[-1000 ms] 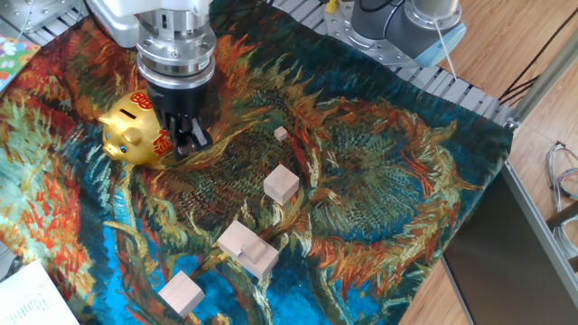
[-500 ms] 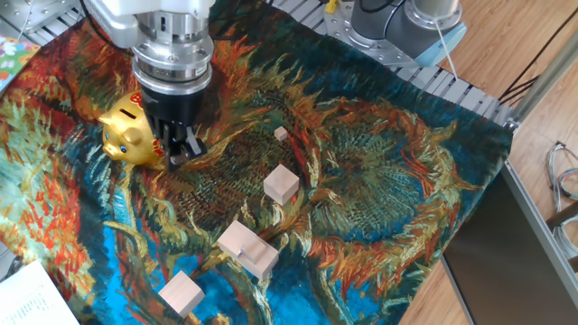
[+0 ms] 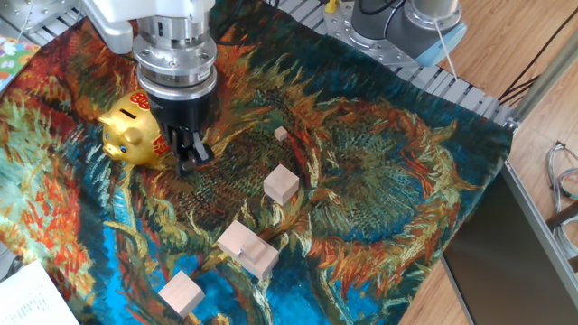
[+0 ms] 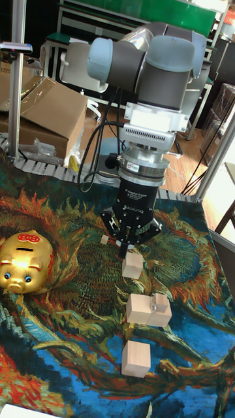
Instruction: Drop coins into a piggy bank
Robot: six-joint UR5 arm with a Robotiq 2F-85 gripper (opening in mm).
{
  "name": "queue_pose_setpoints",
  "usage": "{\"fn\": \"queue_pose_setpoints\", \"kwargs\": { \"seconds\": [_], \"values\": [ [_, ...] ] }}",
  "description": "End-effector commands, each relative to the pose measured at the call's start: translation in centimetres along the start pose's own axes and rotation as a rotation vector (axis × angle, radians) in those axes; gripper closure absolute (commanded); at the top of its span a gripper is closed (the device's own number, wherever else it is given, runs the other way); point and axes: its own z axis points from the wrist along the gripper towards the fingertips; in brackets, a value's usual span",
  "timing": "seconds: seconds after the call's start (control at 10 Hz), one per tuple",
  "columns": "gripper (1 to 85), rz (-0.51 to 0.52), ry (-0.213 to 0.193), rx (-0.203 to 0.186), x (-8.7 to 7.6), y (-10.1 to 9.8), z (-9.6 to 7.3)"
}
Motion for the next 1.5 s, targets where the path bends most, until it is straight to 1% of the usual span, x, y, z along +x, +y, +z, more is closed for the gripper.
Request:
{"fn": "queue_pose_setpoints", "kwargs": {
  "seconds": [0.0,0.1,0.2,0.3,0.4,0.6,0.7,0.8,0.9,1.1,1.3,1.4],
  "values": [
    [84.3,-0.023,0.029,-0.036,0.5,1.3,0.3],
    [84.3,-0.017,0.029,-0.03,0.5,1.3,0.3],
    [84.3,-0.003,0.038,-0.04,0.7,1.4,0.2],
    [84.3,-0.029,0.053,-0.026,1.2,1.0,0.2],
    [84.3,-0.044,0.062,-0.025,1.4,0.9,0.3],
    [84.3,-0.07,0.061,-0.046,1.4,1.4,0.3],
    [84.3,-0.114,0.046,-0.025,1.0,0.9,0.4],
    [84.3,-0.124,0.039,-0.032,0.9,1.2,0.4],
    [84.3,-0.137,0.017,-0.039,0.4,1.7,0.6],
    [84.3,-0.179,0.015,0.009,0.3,0.4,0.7],
    [84.3,-0.193,0.019,0.016,0.4,0.0,0.6],
    [84.3,-0.194,0.03,0.024,0.7,-0.4,0.6]
  ]
}}
